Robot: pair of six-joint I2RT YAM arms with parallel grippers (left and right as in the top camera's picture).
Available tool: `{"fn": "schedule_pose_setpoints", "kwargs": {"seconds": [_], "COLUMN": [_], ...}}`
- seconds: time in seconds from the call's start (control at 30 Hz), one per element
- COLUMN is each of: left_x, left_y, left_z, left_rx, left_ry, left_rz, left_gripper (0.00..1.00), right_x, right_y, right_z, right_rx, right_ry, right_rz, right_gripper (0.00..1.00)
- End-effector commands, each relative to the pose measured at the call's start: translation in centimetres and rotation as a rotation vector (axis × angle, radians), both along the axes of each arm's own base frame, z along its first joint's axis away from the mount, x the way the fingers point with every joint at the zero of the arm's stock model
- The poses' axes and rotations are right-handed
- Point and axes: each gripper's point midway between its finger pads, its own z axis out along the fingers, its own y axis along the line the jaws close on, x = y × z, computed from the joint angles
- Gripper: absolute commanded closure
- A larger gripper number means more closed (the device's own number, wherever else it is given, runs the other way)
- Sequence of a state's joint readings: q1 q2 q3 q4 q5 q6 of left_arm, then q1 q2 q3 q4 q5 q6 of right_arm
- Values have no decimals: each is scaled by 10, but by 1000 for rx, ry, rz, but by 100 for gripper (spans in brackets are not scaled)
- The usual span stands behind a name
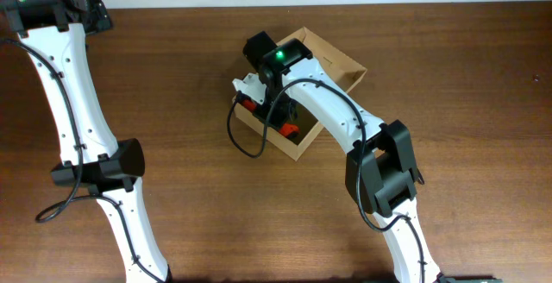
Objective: Pack container
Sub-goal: 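Lower the orange cutter into the box and release it, then move the right gripper to the blue pen and grasp it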
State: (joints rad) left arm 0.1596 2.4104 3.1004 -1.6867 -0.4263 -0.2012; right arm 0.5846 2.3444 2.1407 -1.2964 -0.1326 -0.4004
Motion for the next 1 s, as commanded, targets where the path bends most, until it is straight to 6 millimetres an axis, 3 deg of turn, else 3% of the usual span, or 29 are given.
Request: {"fn": "schedule_pose_setpoints", "kwargs": {"seconds": [0.0,0.17,0.33,0.47,0.57,0.73,0.8,0.9,0.97], "left_x": [-7,-7,-7,-7,-7,-7,-7,-7,-7], "left_y": [3,3,3,3,3,3,3,3,3], "left_z": [16,16,16,16,16,16,16,16,16], "left_rx": [13,13,13,13,13,13,13,13,13], "left_ry": [-30,-30,-30,-30,-30,-30,-30,-30,-30], "left_rz": [3,3,3,3,3,3,3,3,3], "left_gripper": [0,0,0,0,0,0,0,0,0], "right_x": [-1,1,5,15,22,27,29,30,28], "right_y": [-4,-9,-13,-29,-47,-97,-129,-174,-202], "right_z": [-12,-12,-7,27,75,166,199,214,200], "right_rx": [-24,-27,-24,-26,12,102,137,159,148], "right_ry": [17,22,14,-58,-141,-316,-391,-446,-441], "right_rz": [8,-3,-33,-90,-168,-293,-380,-517,-604], "right_gripper": [92,86,57,52,51,48,48,49,49]}}
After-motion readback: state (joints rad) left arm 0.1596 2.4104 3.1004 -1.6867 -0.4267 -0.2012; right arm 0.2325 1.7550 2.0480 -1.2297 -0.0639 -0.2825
